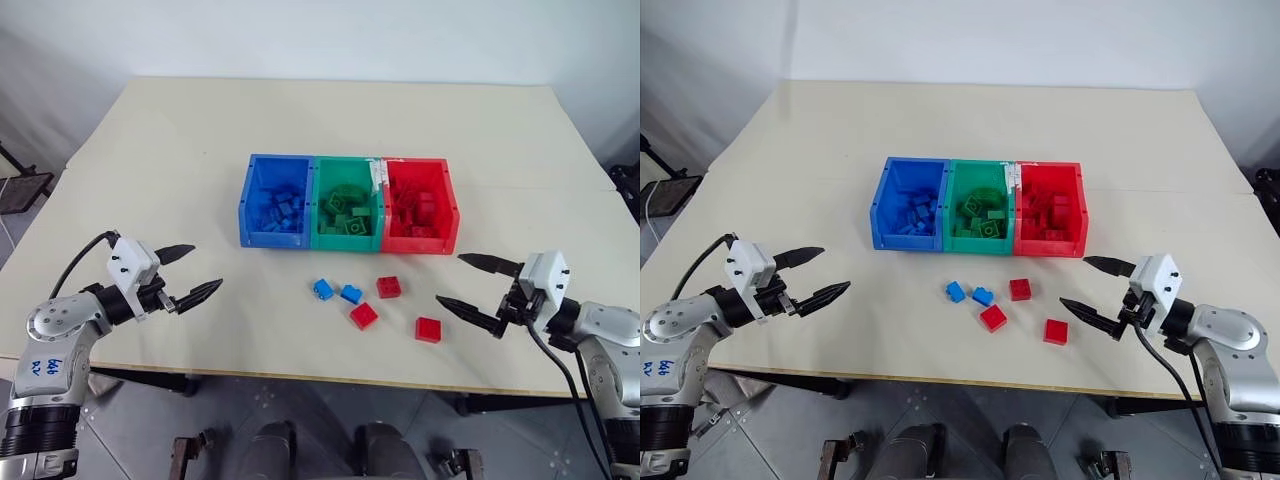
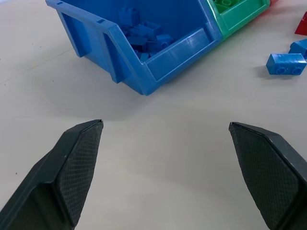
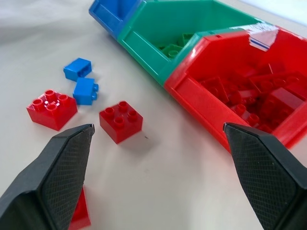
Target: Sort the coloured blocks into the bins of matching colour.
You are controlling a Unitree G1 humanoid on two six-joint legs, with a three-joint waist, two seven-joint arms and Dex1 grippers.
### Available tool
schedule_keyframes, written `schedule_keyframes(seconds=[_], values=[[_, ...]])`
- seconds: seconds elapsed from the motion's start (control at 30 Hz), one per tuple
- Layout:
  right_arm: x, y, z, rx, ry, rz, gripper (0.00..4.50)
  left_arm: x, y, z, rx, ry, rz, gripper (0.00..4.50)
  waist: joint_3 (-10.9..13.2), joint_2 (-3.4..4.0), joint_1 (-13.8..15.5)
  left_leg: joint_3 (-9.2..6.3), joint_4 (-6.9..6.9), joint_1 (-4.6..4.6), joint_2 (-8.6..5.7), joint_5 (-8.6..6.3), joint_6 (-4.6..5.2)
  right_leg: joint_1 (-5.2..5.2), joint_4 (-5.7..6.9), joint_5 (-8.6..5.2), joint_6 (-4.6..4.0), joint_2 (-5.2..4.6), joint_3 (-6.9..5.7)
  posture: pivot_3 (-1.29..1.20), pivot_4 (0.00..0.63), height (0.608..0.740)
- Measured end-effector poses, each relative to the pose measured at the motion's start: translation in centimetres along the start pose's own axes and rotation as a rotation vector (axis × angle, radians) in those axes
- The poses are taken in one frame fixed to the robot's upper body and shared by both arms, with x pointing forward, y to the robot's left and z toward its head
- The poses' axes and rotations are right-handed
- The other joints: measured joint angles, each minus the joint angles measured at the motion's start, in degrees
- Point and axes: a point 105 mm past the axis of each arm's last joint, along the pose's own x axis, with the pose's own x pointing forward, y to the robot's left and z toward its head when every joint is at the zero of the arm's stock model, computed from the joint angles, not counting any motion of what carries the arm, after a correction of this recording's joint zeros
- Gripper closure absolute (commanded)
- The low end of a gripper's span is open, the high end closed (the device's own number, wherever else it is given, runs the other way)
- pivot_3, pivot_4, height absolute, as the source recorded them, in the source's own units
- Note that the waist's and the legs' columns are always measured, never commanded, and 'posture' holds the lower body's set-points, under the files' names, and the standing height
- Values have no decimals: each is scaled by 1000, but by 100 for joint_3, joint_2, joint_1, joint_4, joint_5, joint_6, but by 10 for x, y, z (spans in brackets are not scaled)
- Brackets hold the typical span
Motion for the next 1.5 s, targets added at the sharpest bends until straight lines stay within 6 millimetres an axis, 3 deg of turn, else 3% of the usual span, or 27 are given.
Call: schedule_keyframes(seconds=[0.17,0.27,0.53,0.7,0.8,0.93,1.17,1.27,1.5], values=[[7,2,2,1,-17,13,0,2,-1,-3,8,21,5,30,0,0,2,1,0,0,-1,0,1,-1,1,0,0,0,1,0,150,740],[3,-2,3,-9,-13,-9,0,6,-13,3,-15,-8,-68,30,0,0,9,2,1,-2,-2,-2,2,0,-1,1,1,-2,2,0,150,740],[-72,-23,-13,-29,189,-113,0,46,-88,29,-39,-103,-437,30,0,0,135,17,25,-6,-8,-12,14,14,-18,7,13,10,9,0,150,740],[-86,-21,-27,-6,262,-57,0,65,-117,41,-5,-148,-579,30,0,0,40,34,27,1,5,-12,14,15,-17,7,14,42,31,0,150,740],[-81,-17,-31,-3,271,0,0,68,-121,44,2,-163,-604,30,1,-1,-27,44,28,9,15,-13,12,13,-11,8,15,59,52,0,150,740],[-43,-1,-25,6,236,168,0,66,-114,45,11,-177,-568,30,1,-1,-121,41,34,11,30,-17,4,9,-2,8,14,76,63,0,150,740],[-7,25,-39,52,261,334,0,36,-84,25,-4,-99,-412,30,1,-2,-111,38,38,7,24,-24,7,6,-6,9,16,64,67,0,150,740],[0,24,-49,49,274,341,599,25,-81,17,-25,-73,-380,0,1,-2,-75,37,38,8,23,-25,7,6,-10,9,15,63,69,0,150,740],[15,19,-49,37,222,329,2929,19,-91,23,-44,-90,-404,0,1,-2,-6,37,36,7,28,-29,1,2,-8,9,14,63,72,0,150,740]])
